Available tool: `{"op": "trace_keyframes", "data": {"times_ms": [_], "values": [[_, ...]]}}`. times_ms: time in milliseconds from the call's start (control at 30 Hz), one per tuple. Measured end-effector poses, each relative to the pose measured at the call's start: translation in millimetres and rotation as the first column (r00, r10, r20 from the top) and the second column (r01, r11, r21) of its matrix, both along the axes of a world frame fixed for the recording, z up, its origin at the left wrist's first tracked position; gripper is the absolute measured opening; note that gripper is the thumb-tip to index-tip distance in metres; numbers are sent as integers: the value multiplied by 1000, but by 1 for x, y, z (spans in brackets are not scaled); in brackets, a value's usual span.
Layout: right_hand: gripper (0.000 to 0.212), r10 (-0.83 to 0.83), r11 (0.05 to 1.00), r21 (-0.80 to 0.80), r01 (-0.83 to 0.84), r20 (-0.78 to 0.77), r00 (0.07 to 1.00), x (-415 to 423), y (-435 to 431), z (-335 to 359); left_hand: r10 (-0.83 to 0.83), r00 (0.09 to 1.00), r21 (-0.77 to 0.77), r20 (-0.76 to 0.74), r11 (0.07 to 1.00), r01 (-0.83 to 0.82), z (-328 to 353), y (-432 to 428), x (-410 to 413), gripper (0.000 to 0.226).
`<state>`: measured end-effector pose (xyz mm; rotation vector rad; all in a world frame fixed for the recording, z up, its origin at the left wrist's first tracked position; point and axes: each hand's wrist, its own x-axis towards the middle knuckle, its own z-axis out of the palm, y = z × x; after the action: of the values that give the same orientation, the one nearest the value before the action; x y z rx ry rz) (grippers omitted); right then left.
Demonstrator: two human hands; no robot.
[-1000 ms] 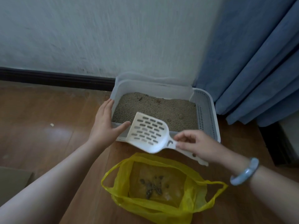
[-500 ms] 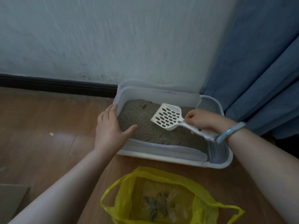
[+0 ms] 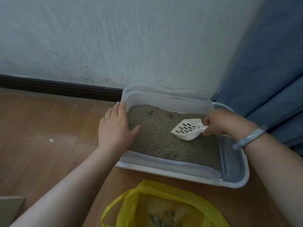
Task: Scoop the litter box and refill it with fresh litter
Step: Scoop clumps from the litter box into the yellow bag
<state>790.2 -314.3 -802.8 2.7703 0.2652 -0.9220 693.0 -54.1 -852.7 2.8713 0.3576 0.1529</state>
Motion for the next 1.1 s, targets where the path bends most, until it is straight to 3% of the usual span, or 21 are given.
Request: {"op": "trace_keyframes", "data": {"times_ms": [267, 533, 833, 1100], "values": [[41, -64, 998, 12, 64, 3, 998, 31, 34, -32, 42, 997, -12, 58, 999, -41, -4, 1, 3, 90], [36, -33, 961, 276, 19, 45, 998, 39, 26, -55, 28, 997, -72, 74, 997, -22, -2, -1, 0, 97], [30, -40, 891, 454, 13, 51, 998, 44, 33, -81, 74, 992, -183, 101, 982, -54, -2, 1, -2, 95], [31, -78, 794, 607, 33, 48, 996, 37, 54, -102, 94, 992, -192, 88, 978, -75, -2, 2, -2, 94]]}}
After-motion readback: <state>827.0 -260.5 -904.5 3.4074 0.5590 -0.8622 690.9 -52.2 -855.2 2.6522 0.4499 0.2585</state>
